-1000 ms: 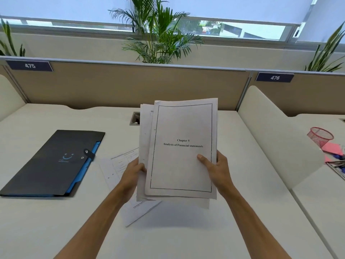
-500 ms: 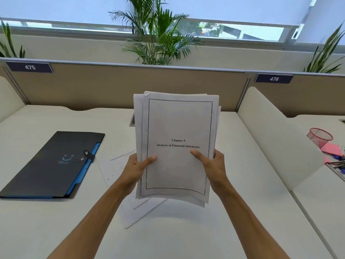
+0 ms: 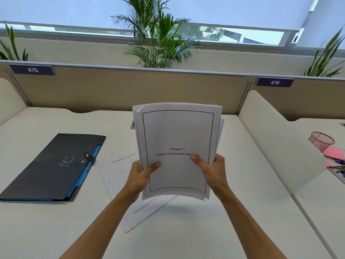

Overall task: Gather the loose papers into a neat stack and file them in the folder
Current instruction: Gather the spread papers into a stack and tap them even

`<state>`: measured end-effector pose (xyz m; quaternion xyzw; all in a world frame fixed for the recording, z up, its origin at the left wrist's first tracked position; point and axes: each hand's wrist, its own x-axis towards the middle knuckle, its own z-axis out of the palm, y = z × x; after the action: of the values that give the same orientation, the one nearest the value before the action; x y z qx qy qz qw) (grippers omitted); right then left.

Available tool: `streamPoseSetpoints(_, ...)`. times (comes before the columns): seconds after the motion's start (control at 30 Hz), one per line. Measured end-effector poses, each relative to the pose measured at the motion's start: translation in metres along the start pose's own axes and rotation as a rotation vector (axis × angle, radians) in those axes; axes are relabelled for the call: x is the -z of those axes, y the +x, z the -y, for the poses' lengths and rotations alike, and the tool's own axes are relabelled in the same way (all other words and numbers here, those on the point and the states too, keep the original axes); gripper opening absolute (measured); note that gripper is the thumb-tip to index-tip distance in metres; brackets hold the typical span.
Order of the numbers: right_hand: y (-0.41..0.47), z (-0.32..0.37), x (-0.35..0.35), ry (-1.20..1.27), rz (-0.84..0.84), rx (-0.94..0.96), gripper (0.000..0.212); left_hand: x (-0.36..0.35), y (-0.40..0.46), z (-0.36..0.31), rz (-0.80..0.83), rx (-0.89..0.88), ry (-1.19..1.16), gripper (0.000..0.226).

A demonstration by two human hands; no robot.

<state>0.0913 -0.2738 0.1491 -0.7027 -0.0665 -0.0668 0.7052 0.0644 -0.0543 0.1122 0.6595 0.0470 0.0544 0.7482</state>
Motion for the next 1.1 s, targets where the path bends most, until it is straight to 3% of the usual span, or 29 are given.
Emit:
streamPoseSetpoints(0.7,0.0,0.03,0.006,0.013,-0.042,0.186,0.013,-0.012,-0.001,-0.029,-0.061,-0.158,0.007,0.014)
streamPoseSetpoints(0.9,-0.012,-0.009,0.015,-0.041,-0.036,0.06,0.012,-0.004,-0.013,0.007,-0.043,-0.076,0.081,0.014)
streamPoseSetpoints(1.1,-0.031,-0.066,0.02,-0.167,0.036,-0.136,0.007,-0.001,-0.022,0.041,0.034,0.115,0.16,0.035)
